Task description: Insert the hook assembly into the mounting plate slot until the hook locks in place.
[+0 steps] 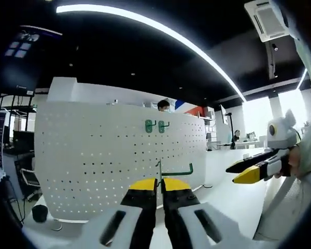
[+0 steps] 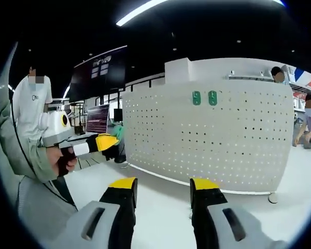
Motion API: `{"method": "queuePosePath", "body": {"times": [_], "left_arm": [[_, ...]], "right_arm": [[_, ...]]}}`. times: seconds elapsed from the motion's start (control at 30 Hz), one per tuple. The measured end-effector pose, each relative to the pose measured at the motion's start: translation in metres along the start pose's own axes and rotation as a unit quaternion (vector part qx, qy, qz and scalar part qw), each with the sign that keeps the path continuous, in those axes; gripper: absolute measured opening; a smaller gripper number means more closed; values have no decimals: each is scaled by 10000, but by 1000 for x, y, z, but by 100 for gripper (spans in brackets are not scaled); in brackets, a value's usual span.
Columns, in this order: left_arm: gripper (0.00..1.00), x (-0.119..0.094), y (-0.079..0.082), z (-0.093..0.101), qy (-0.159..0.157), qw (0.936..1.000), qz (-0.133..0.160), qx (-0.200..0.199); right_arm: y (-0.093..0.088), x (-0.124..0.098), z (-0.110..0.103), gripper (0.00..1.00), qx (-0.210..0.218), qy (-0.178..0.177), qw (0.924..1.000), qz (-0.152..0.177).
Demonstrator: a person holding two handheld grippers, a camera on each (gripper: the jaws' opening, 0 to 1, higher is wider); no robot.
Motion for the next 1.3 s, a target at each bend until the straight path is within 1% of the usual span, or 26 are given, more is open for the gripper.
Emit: {"method": "queuePosePath", "body": {"times": [0.17,0.27,0.4,0.6,0.7,0.83,0.97,1.13,1.3], "left_arm": [[3,1,1,3,-104,9999,22,117],[3,2,0,6,-214,9995,-22,224],[3,2,0,8,-281,9993,-17,255],[3,2,2,8,-310,9990,27,325],[3,3,3,11,-383,9987,84,335],[3,3,6,14,-463,9982,173,330],[3,2,10,17,-556,9976,332,252],[3,3,14,21,-688,9963,488,151],[3,3,15,26,-802,9952,541,140]], "right_arm": [[18,4,-16,35,247,291,9991,158],[26,9,-24,32,288,417,9984,236],[32,14,-32,28,337,566,9974,295],[38,20,-46,23,344,786,9958,327],[41,22,-53,20,345,904,9947,361],[43,26,-56,18,468,959,9936,368],[46,28,-60,17,430,1003,9931,419],[50,30,-64,14,495,1085,9918,457],[53,32,-69,12,511,1152,9909,481]]}}
Point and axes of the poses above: the point that each gripper's makers call its tool centre point, and the gripper's own axes: x roughly forward along the fingers, z roughly to its right, y roughly out of its top, the point moved 5 cm from there along -x, roughly backward along the fingers, and after that the axes turned 11 degrees about -y, right-handed, at the moved point
